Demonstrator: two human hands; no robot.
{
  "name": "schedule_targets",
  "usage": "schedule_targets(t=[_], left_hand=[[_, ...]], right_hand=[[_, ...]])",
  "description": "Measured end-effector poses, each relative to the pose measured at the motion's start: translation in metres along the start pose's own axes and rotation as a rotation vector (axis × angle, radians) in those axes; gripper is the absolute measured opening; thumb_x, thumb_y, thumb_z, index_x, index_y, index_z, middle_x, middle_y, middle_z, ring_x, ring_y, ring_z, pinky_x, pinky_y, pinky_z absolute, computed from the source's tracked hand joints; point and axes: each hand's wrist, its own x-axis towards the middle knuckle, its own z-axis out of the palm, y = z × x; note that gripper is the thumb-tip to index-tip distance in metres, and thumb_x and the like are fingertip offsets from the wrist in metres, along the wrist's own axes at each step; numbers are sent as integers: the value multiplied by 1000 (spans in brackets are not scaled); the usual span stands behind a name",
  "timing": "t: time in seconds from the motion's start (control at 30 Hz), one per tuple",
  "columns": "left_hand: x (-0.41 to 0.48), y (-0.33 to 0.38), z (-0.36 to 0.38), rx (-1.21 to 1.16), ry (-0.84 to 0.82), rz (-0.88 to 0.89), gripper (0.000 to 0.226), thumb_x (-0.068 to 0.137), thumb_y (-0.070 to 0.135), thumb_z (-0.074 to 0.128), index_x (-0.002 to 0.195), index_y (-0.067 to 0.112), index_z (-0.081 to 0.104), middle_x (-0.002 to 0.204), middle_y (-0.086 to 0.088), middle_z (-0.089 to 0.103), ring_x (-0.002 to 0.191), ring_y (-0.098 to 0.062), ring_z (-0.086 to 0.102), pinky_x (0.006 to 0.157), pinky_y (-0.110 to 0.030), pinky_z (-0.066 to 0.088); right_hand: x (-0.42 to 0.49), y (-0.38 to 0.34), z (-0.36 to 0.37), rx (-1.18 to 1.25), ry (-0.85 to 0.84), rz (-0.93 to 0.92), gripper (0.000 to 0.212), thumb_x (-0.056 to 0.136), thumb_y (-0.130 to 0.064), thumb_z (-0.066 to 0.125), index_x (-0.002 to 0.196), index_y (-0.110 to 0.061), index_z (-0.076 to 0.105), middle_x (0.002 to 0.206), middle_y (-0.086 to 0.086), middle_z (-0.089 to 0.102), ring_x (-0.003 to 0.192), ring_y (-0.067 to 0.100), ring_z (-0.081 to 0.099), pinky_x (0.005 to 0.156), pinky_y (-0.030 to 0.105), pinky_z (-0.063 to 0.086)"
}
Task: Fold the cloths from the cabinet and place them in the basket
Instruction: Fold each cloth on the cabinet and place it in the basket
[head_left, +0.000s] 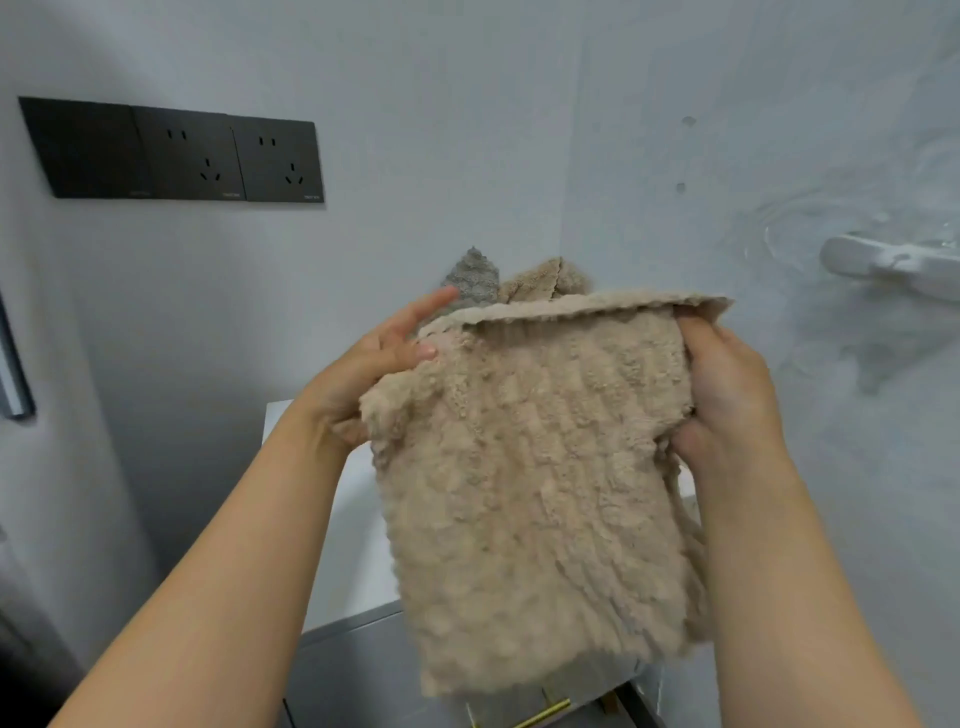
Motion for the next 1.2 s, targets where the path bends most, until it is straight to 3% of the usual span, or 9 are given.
schedule_targets(t=[0.1, 0.2, 0.3, 0.43, 0.57, 0.63, 0.77, 1.0, 1.2], left_hand=[[6, -10, -3, 158, 371, 36, 59, 76, -4, 65, 129, 17, 53, 85, -5, 67, 65, -10, 66, 62, -22, 56], [14, -34, -23, 1088, 785, 39, 60, 82, -2, 61, 137, 16, 46, 117, -2, 53, 101, -18, 56, 83, -27, 46], [15, -59, -42, 1735, 584, -8, 54, 82, 6, 59, 134, 18, 48, 134, -9, 43, 121, -29, 39, 94, -38, 39], [17, -64, -35, 1551, 117, -207, 30, 90, 27, 60, 120, 24, 59, 124, 2, 58, 110, -15, 54, 87, -26, 43], [17, -79, -27, 1590, -294, -610, 80, 90, 58, 47, 152, 24, 9, 157, -1, 20, 142, -20, 26, 115, -36, 24], [18, -95, -29, 1747, -304, -658, 84, 90, 65, 36, 151, 28, -7, 160, -2, -7, 147, -21, -3, 119, -48, 5], [15, -120, -34, 1795, -83, -469, 68, 94, 63, 22, 151, 34, -1, 160, 1, -10, 146, -19, -12, 114, -59, -5], [17, -114, -18, 2053, 84, 70, 41, 90, 43, 54, 125, 21, 50, 126, -4, 45, 114, -23, 43, 90, -35, 38], [-3, -103, 10, 1916, 8, 84, 33, 98, 39, 42, 114, 16, 59, 106, -1, 57, 92, -17, 54, 78, -34, 51]], right_hand=[[13, 21, -13, -96, 157, 23, 10, 78, -10, 67, 69, -8, 64, 68, 9, 63, 69, 20, 60, 65, 39, 50], [23, 59, -25, -435, 304, 1, 27, 78, -16, 65, 104, -8, 64, 95, 8, 65, 87, 20, 61, 84, 41, 52], [17, 87, -29, -933, 168, -17, 63, 87, -6, 54, 145, -11, 30, 146, 12, 36, 129, 28, 41, 106, 39, 37], [2, 93, -16, -1196, -130, -200, 45, 88, 0, 46, 130, -16, 50, 125, 6, 54, 108, 24, 54, 88, 37, 47], [-17, 104, -8, -1410, -787, 19, 40, 95, -28, 49, 135, -21, 49, 135, 1, 53, 121, 20, 50, 103, 35, 38], [-19, 115, -8, -1619, -876, 53, 47, 98, -35, 43, 143, -25, 37, 148, 0, 39, 135, 22, 36, 113, 48, 21], [-19, 130, -12, -1685, -741, -67, 47, 101, -36, 30, 147, -25, 30, 158, -2, 20, 145, 21, 16, 114, 55, 4], [-23, 127, -21, -1558, -496, -192, 45, 95, -29, 47, 137, -14, 43, 141, 7, 42, 131, 27, 36, 111, 44, 26], [-42, 112, -39, -940, 114, -73, 25, 89, -10, 50, 114, -12, 51, 122, 2, 38, 104, 18, 46, 82, 26, 36]])
